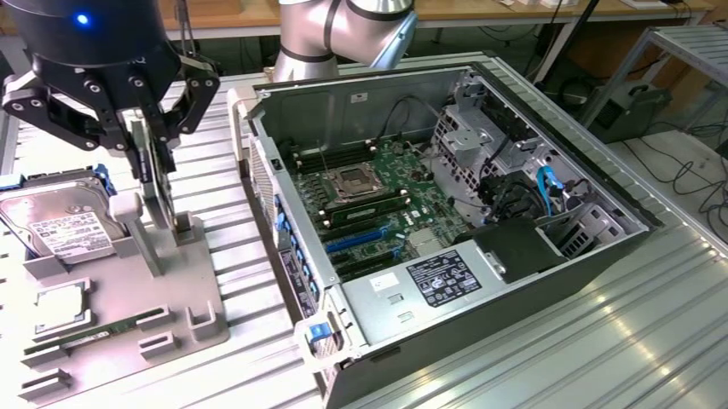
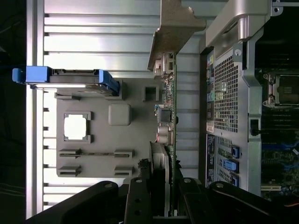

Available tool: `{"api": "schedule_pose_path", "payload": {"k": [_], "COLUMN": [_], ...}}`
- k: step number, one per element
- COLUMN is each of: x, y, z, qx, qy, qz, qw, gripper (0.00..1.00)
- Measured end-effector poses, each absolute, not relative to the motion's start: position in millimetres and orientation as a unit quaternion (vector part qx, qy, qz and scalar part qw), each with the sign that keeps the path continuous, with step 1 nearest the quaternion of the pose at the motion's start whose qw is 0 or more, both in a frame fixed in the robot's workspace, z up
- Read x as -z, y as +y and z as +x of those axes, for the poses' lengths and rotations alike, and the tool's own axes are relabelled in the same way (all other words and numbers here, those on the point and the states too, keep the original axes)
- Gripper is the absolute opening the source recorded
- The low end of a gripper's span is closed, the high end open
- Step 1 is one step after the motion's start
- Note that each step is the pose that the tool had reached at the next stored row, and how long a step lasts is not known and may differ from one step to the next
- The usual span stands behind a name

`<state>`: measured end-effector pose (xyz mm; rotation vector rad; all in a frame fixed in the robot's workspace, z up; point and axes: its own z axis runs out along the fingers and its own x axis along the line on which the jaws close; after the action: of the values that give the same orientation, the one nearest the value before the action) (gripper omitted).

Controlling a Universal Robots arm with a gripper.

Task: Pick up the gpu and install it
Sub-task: 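Pick up the gpu and move the gpu toward the slot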

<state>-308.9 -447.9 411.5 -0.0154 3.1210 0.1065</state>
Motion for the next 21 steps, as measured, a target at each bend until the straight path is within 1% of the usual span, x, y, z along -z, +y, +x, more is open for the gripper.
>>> {"api": "schedule_pose_path", "payload": {"k": [21], "x": [-429], "y": [-448], "z": [-308], "qx": [-0.035], "qy": [0.999], "qz": [-0.005], "qw": [0.009], "gripper": [0.27]}}
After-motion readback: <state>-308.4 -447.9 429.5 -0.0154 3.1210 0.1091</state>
